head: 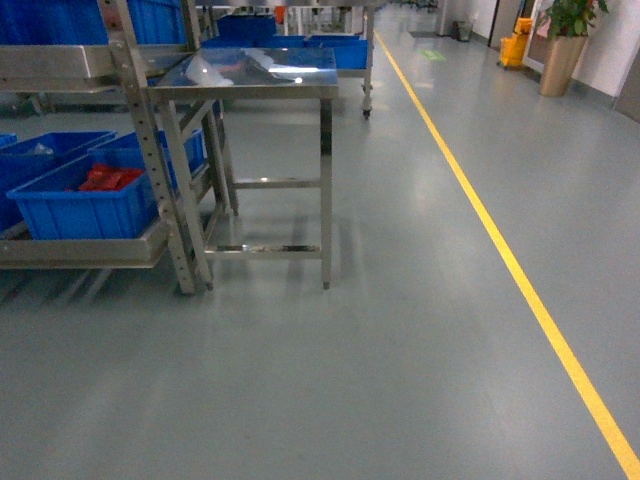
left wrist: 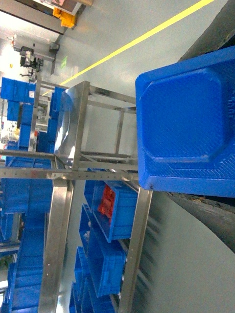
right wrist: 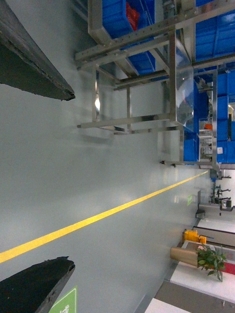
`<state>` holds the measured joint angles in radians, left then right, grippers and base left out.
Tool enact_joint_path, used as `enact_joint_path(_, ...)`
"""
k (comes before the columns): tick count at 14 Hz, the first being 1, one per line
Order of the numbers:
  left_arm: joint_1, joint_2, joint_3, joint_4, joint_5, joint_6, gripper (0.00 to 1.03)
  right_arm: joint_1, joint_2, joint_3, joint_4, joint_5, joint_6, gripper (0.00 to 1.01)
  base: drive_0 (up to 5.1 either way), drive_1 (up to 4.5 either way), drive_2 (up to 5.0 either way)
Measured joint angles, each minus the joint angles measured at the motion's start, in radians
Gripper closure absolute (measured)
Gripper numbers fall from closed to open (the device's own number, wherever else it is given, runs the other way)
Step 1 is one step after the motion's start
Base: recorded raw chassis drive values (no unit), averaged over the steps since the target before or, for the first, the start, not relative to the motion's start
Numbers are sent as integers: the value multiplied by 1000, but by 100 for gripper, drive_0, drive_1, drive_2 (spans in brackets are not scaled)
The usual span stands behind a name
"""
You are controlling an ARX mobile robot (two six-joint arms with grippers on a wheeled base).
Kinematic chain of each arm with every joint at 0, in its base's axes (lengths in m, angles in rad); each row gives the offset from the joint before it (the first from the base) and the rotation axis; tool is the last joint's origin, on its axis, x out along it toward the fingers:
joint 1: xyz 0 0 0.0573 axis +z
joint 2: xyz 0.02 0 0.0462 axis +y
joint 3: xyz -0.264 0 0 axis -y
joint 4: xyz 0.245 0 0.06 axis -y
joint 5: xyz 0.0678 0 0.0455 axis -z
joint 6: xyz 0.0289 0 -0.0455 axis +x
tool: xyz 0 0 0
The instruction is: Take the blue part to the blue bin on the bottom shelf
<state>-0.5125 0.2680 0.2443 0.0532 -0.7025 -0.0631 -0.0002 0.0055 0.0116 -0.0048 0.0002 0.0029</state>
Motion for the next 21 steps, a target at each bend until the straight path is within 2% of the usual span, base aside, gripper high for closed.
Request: enact_joint_path(21, 0, 1, 0, -3, 0, 0, 60, 0, 0, 0, 0, 0, 0, 3, -6, 397, -409)
